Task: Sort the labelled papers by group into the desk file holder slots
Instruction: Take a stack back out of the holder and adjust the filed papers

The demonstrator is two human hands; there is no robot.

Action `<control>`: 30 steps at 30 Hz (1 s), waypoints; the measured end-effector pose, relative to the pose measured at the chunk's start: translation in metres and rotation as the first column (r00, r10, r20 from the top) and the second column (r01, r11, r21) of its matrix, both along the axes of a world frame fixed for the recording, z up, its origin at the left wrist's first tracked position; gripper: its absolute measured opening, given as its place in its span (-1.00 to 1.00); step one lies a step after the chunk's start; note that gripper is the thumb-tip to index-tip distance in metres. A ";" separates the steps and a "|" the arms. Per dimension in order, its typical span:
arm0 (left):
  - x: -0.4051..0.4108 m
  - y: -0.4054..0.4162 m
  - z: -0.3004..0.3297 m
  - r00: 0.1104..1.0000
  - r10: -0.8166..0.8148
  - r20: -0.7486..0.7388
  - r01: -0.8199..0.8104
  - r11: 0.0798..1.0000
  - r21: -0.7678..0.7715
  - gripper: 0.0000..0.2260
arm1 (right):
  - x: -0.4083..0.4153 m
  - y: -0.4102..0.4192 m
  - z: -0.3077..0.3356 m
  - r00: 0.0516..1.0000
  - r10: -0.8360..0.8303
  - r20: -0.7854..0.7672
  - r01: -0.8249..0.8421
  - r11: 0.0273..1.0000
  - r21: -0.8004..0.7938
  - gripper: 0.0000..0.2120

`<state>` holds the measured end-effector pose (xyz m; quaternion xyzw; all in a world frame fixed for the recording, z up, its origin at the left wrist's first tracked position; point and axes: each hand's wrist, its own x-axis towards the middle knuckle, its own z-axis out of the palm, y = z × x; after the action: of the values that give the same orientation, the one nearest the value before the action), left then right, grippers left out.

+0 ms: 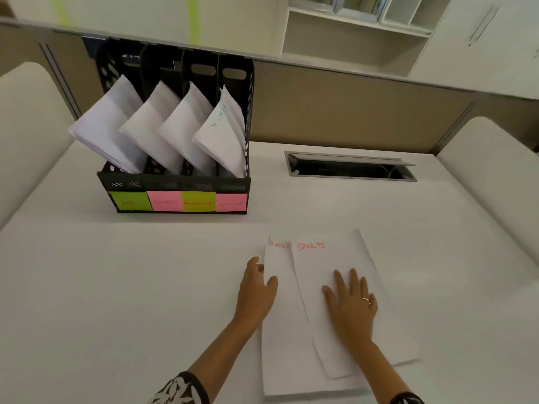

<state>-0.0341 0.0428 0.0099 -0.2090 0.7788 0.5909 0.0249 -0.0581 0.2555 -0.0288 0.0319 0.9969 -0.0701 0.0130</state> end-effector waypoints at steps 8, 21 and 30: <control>0.012 -0.010 -0.008 0.998 0.027 0.049 -0.017 0.980 -0.198 -0.66 | 0.011 -0.047 -0.002 0.998 0.058 0.029 -0.057 0.997 -0.049 -0.45; 0.050 -0.143 -0.008 0.969 0.248 -0.002 -0.196 0.761 -0.619 -0.58 | -0.016 -0.098 0.035 0.992 -0.072 0.106 0.090 0.980 -0.177 -0.27; 0.065 -0.196 -0.016 0.952 0.289 -0.099 -0.281 0.702 -0.654 -0.44 | -0.030 -0.109 0.045 0.986 -0.083 0.148 0.151 0.822 -0.549 -0.74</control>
<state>0.0305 -0.1535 -0.0064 -0.3252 0.8950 0.2725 -0.1377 -0.0884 0.1463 0.0159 0.0919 0.9266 -0.3567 0.0760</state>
